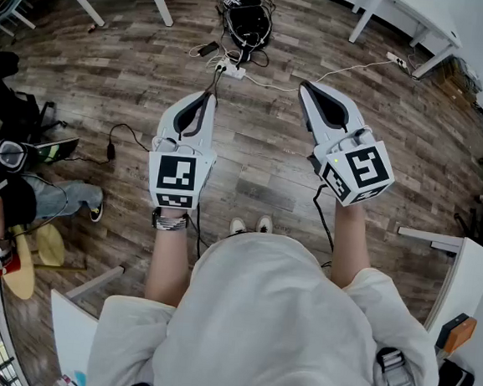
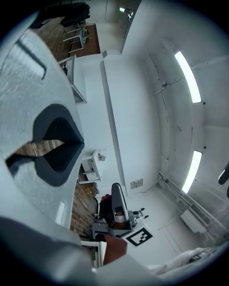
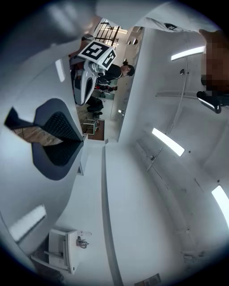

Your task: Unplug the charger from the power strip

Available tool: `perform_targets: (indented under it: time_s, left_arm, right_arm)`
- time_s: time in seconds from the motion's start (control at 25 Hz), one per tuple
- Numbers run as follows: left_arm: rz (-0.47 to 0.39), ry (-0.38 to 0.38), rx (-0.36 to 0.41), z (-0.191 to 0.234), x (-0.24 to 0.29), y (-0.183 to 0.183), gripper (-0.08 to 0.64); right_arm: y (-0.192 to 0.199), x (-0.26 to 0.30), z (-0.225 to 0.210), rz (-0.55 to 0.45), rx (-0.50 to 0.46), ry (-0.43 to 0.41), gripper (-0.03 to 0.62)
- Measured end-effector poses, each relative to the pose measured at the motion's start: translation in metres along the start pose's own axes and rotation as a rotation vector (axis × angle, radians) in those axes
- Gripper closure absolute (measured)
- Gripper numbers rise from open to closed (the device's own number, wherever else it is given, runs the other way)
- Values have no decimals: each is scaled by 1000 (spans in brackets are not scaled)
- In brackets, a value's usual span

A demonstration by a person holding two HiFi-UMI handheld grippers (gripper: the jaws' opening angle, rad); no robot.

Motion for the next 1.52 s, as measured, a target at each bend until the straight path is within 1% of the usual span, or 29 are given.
perform_targets:
  time_s: [0.32, 0.6, 0.76, 0.92, 1.04, 1.24, 1.52]
  left_arm:
    - [0, 0, -13, 4, -6, 3, 557]
    - [4, -1, -38, 14, -25, 17, 557]
    - [24, 3, -49, 22, -38, 31, 557]
    - [47, 13, -47, 27, -45, 41, 557]
    - [47, 10, -42, 36, -45, 43, 557]
    - [50, 5, -43, 50, -31, 42, 557]
    - [53, 1, -33, 70, 15, 38, 557]
  right_arm:
    - [0, -2, 6, -2, 16, 10, 591]
    - [-1, -7, 28, -4, 26, 29, 592]
    - [1, -9, 46, 4, 30, 49, 592]
    - [8, -8, 58, 28, 59, 36, 592]
    - [8, 0, 61, 34, 46, 38, 591]
    - [12, 18, 52, 34, 35, 60, 592]
    - [22, 56, 15, 33, 51, 85, 591]
Point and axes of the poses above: the fingertips, and each gripper's own axes: x forward along the fingers, z to its left, y out of its underside, the point moved 10 cm from there along -x, backward along the fingers, and after that the axes turned 10 degrees about -x, right-handed, at the moved point
